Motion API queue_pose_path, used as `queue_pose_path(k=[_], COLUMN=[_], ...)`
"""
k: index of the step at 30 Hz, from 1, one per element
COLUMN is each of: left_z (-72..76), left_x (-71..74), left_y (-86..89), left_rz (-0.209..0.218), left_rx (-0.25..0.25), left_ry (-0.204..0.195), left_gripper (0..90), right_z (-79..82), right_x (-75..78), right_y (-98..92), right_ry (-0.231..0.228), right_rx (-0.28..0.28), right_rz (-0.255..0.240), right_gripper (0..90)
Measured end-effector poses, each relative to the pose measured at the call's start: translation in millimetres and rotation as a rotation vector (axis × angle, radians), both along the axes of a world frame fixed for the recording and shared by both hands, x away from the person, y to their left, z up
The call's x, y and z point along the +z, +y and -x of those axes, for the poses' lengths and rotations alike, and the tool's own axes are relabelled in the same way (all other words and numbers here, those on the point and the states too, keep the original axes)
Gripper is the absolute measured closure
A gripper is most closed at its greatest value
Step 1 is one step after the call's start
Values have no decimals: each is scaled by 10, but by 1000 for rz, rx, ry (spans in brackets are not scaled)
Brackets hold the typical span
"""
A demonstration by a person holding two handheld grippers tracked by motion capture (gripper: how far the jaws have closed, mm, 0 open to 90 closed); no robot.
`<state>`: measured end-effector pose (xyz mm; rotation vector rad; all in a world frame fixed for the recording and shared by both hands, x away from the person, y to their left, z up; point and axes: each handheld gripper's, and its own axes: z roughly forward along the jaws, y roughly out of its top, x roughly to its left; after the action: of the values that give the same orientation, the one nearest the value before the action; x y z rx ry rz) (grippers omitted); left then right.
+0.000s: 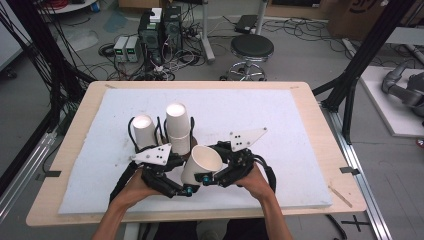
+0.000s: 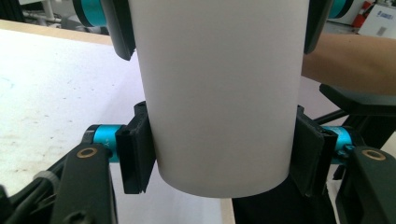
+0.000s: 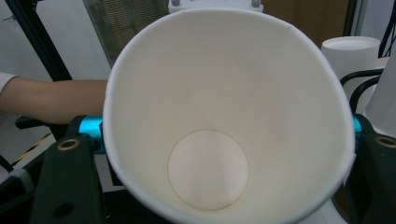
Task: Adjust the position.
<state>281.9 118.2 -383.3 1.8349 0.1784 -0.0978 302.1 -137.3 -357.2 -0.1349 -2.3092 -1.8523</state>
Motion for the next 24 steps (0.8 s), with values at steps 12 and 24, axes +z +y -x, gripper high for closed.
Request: queue_pose_path(k=[12,24], left_z=[-15,38], left_x=[39,75], left_y=[43,210], left_rz=[-51,-144], left_rx=[72,100], left_ry=[33,-17], left_gripper=[96,131], right_z=[-10,-3], right_x=[21,56], right_y=[-50,-95], right_ry=[-9,-24], right_rx=[-23,-44], right_rz=[2,12], right_gripper=[281,284])
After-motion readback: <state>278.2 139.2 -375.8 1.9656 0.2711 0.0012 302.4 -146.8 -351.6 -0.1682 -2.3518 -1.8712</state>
